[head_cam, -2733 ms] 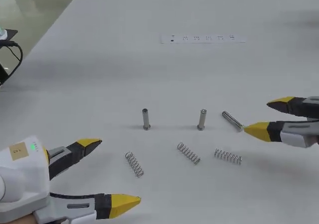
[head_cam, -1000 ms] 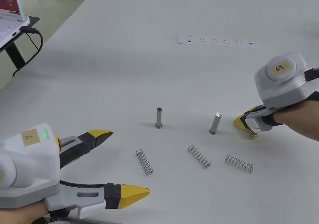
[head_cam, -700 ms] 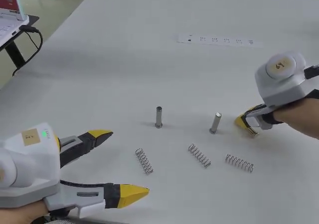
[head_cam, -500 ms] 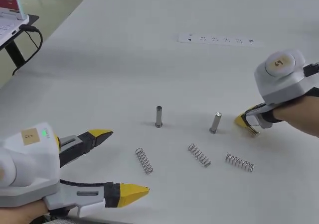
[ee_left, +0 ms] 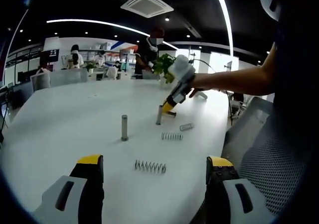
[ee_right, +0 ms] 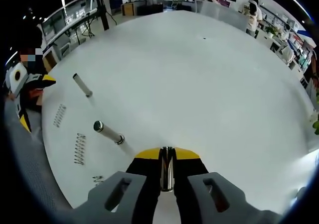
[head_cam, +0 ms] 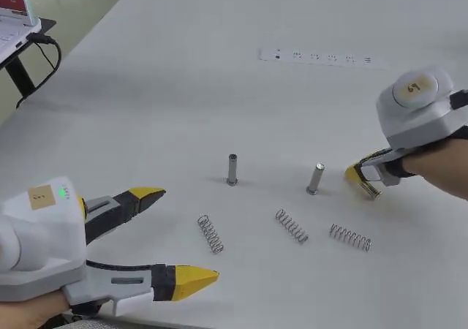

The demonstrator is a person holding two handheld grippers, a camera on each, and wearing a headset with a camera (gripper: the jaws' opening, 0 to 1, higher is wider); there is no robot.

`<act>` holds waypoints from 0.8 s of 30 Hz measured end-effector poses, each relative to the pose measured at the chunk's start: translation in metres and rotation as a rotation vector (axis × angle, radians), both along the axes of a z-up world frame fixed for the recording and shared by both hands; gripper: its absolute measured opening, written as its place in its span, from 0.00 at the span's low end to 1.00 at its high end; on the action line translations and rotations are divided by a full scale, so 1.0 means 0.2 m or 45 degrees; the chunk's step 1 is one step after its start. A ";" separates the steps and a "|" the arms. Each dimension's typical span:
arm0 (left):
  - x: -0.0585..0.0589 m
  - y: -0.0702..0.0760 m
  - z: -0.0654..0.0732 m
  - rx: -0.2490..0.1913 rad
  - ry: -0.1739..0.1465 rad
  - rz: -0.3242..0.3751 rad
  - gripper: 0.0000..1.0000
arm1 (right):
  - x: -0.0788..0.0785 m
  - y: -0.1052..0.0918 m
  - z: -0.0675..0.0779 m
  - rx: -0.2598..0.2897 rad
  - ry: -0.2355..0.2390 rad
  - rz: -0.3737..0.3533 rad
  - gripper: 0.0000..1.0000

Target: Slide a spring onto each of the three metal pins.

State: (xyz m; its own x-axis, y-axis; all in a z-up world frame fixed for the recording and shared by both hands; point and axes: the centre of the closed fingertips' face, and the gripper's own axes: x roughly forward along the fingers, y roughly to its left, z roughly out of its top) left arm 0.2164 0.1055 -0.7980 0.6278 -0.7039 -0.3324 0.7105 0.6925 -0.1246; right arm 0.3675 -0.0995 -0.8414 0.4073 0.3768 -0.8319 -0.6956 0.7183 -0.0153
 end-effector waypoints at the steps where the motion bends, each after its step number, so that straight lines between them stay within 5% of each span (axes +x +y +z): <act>1: 0.00 0.00 0.00 -0.001 0.000 -0.001 0.81 | 0.00 0.00 0.01 0.001 -0.006 -0.001 0.05; 24: -0.01 -0.01 0.01 0.009 -0.013 -0.024 0.80 | -0.05 -0.03 0.14 0.082 -0.093 -0.046 0.05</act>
State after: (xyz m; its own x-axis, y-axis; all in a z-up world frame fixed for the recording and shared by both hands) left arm 0.2151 0.1036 -0.7955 0.6179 -0.7132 -0.3310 0.7245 0.6800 -0.1127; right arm 0.3569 -0.1052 -0.8125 0.4802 0.4122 -0.7743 -0.6680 0.7440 -0.0182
